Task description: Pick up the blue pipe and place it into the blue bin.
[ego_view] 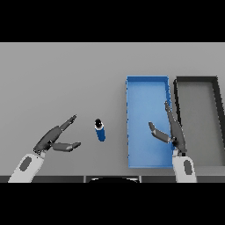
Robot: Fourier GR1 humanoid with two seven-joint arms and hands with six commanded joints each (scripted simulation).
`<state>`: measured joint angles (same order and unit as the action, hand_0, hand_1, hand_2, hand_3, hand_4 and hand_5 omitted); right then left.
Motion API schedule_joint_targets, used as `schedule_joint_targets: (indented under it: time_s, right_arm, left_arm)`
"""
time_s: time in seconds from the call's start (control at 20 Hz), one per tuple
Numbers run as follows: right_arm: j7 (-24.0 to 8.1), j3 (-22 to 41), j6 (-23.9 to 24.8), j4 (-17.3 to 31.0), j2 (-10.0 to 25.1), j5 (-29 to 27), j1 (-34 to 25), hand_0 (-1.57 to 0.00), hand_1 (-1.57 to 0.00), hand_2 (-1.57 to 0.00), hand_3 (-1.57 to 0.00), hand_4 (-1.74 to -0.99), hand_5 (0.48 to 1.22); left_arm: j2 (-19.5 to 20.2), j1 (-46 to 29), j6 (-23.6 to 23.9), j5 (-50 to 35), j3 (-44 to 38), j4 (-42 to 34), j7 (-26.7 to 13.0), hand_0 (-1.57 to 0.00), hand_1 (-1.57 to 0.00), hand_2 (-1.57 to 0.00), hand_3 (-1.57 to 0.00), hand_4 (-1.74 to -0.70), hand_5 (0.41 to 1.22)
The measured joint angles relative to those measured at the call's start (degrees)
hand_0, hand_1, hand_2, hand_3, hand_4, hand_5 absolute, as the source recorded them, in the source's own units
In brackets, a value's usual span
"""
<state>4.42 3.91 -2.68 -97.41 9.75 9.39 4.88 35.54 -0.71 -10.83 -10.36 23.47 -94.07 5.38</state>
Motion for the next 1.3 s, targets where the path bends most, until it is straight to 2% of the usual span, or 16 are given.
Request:
schedule_joint_targets:
  time_s: [0.15,0.3,0.4,0.5,0.65,0.7,0.8,0.85,0.9,0.95,1.0,1.1,1.2,1.25,1.3]
  right_arm:
    - [1.11,0.26,-0.30,-0.73,-0.40,-0.32,1.57,0.00,0.00,0.00,0.00,-1.197,0.615]
    - [0.66,0.24,-0.35,-0.04,-0.82,-0.55,1.09,0.00,0.00,0.00,0.00,-1.218,0.627]
    - [1.47,0.00,-0.54,-0.71,-0.69,-1.06,1.76,0.00,0.00,0.00,0.00,-1.214,0.624]
    - [0.02,0.01,-0.42,-0.34,-0.69,-0.73,1.44,0.00,0.00,0.00,0.00,-1.201,0.620]
    - [1.13,0.26,0.07,-0.21,-0.87,0.11,1.90,0.00,0.00,0.00,0.00,-1.210,0.631]
    - [1.69,0.09,-0.28,-0.94,-0.75,-0.54,2.28,0.00,0.00,0.00,0.00,-1.211,0.634]
    - [0.62,-0.10,-0.11,-0.83,-0.52,-0.43,1.61,0.00,0.00,0.00,0.00,-1.220,0.639]
    - [2.30,-0.22,-0.53,-1.15,-0.30,-0.79,2.77,0.00,0.00,0.00,0.00,-1.222,0.642]
    - [0.90,0.10,-0.21,-0.93,-0.65,-0.31,2.08,0.00,0.00,0.00,0.00,-1.221,0.645]
    - [1.78,-0.35,-0.36,-0.99,-0.08,-0.51,2.54,0.00,0.00,0.00,0.00,-1.214,0.645]
    - [1.28,-0.55,-0.07,-0.26,0.03,-0.21,2.24,0.00,0.00,0.00,0.00,-1.207,0.646]
    - [2.20,-0.14,0.12,-1.01,-0.05,0.33,2.59,0.00,0.00,0.00,0.00,-1.207,0.650]
    - [1.51,-0.35,0.13,-0.93,0.02,0.15,2.44,0.00,0.00,0.00,0.00,-1.213,0.655]
    - [2.11,-0.17,-0.04,-1.24,0.07,0.23,2.89,0.00,0.00,0.00,0.00,-1.217,0.655]
    - [1.82,-0.20,-0.22,-0.81,-0.15,-0.13,2.65,0.00,0.00,0.00,0.00,-1.220,0.656]
  left_arm:
    - [-2.63,0.48,0.07,2.66,3.47,-0.19,-1.99,0.00,0.00,0.00,0.00,-1.14,0.450]
    - [-6.36,2.71,0.54,3.45,5.18,1.35,-3.55,0.00,0.00,0.00,0.00,-1.15,0.452]
    - [-8.51,3.18,0.78,5.02,6.30,3.48,-1.22,0.00,0.00,0.00,0.00,-1.15,0.459]
    - [-12.07,5.85,1.91,6.15,7.06,6.26,-2.18,0.00,0.00,0.00,0.00,-1.15,0.460]
    - [-15.26,7.30,2.80,6.61,7.68,8.38,-2.19,0.00,0.00,0.00,0.00,-1.13,0.459]
    - [-15.80,8.20,2.69,6.83,7.51,9.89,-1.42,0.00,0.00,0.00,0.00,-1.12,0.456]
    - [-17.17,9.25,3.17,8.58,8.42,11.95,-0.91,0.00,0.00,0.00,0.00,-1.08,0.435]
    - [-17.74,10.15,3.99,9.94,8.67,13.58,-1.93,0.00,0.00,0.00,0.00,-1.06,0.425]
    - [-18.56,10.98,4.62,10.78,8.94,14.61,-2.31,0.00,0.00,0.00,0.00,-1.05,0.418]
    - [-19.34,11.12,4.98,11.39,9.52,14.73,-2.08,0.00,0.00,0.00,0.00,-1.06,0.420]
    - [-19.52,10.80,4.24,10.28,9.08,15.24,-0.75,0.00,0.00,0.00,0.00,-1.08,0.428]
    - [-21.33,11.50,3.78,9.62,9.17,16.78,0.15,0.00,0.00,0.00,0.00,-1.11,0.463]
    - [-22.47,11.93,3.75,8.39,8.46,17.33,1.09,0.00,-0.04,-0.15,-0.12,-1.19,0.550]
    - [-23.35,11.91,3.66,7.15,7.88,17.55,1.49,-0.01,-0.16,-0.31,-0.28,-1.24,0.613]
    - [-24.46,11.51,3.72,6.48,7.91,17.70,1.62,-0.12,-0.32,-0.49,-0.53,-1.28,0.735]
